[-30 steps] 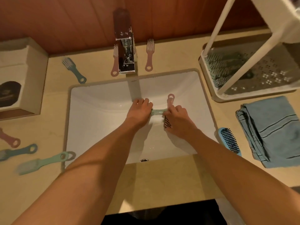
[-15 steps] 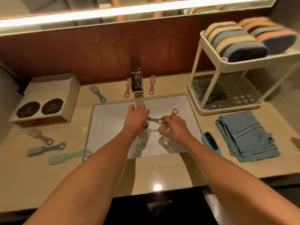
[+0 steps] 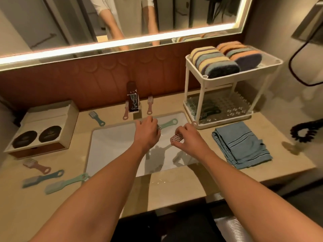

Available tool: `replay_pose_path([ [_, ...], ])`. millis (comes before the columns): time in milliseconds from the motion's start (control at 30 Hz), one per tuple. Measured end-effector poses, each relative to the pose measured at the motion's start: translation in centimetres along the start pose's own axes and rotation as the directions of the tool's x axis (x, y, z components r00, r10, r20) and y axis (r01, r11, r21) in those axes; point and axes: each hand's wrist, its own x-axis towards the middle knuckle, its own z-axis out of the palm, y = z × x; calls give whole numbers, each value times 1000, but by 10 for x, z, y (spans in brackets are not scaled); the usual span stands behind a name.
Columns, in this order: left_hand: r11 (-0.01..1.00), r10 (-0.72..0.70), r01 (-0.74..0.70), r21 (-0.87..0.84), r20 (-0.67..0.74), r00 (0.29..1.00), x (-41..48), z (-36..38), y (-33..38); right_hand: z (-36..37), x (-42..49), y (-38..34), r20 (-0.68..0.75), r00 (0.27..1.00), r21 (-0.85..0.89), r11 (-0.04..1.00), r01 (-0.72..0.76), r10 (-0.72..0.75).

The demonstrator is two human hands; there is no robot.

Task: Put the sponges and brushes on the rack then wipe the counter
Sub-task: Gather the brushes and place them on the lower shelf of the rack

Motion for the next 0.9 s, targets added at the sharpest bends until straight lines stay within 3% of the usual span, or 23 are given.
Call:
replay_pose_path([
  [500,996,56,-52,-69,64,996,55,18,54,-38,2,63,-101,976,-110,973,-204,193],
  [800,992,45,-29,-124,125,991,98,43,68,-49,48,105,-76,956,-138,947,-292,283],
  [900,991,41,-25,-130,122,992,112,50,71,-44,68,112,-47,924,-53,923,-382,380],
])
